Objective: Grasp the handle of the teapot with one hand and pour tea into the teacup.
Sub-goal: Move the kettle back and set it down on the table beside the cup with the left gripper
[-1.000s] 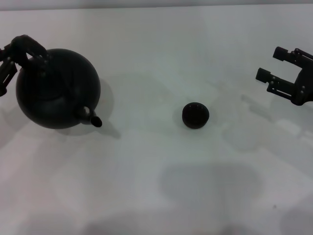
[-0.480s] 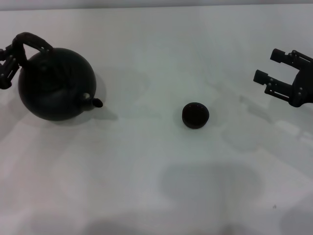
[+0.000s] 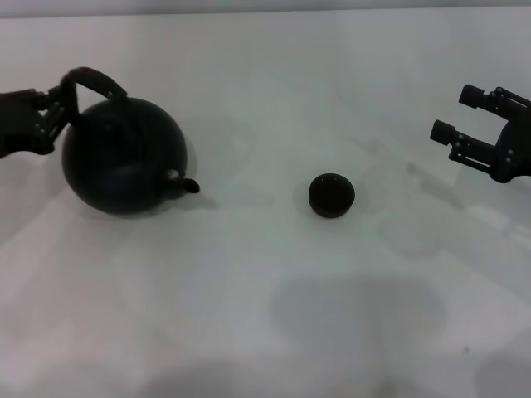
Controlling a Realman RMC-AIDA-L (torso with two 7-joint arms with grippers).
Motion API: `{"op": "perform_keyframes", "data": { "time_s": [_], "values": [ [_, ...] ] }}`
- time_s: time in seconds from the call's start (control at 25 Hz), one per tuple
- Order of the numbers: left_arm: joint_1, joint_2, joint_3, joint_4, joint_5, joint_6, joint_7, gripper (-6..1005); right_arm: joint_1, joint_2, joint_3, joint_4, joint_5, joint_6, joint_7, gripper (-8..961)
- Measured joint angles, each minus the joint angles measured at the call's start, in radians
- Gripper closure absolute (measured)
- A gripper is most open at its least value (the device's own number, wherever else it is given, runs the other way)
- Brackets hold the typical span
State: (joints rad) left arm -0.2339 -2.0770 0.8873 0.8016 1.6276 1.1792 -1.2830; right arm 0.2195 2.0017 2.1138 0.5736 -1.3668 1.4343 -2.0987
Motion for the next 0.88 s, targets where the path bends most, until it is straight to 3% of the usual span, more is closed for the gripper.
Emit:
{"op": "perform_keyframes", "data": {
  "time_s": [0.2,0.88],
  "values": [
    [-0.004,0.002,0.041,-0.003,0.005,-0.005,0.001,864,0.001,0.000,0.001,0.000,0.000,0.000,-0.002,188],
    [-0.008,0.004,0.044,-0.014,0.027,-0.032,-0.015,831,-0.002,0.000,0.002,-0.003,0.000,0.006,-0.013,188]
  ]
}}
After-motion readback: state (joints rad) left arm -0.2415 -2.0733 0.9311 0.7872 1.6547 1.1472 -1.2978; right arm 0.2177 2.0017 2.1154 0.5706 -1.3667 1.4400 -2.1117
